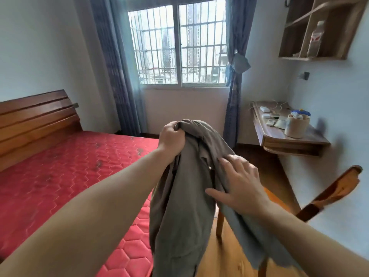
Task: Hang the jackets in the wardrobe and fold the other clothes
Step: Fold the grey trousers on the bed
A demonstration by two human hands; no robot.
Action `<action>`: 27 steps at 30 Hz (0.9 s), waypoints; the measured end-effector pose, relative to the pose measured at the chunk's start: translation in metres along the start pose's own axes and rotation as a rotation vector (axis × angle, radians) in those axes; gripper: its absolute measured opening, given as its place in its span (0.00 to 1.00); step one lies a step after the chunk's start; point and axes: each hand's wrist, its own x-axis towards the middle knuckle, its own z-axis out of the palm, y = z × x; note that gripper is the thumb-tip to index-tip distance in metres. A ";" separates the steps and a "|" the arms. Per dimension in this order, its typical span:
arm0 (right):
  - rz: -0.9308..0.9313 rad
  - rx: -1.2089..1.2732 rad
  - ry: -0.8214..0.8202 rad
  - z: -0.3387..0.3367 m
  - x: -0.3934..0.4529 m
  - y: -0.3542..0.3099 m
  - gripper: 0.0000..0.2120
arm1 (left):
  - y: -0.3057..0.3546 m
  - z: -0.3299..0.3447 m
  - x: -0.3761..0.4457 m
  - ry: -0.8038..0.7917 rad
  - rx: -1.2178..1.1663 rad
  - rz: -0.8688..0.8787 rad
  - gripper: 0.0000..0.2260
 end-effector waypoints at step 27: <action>0.730 1.655 -0.045 0.170 0.343 -0.401 0.15 | -0.224 -0.399 0.146 -0.389 -0.516 -0.532 0.28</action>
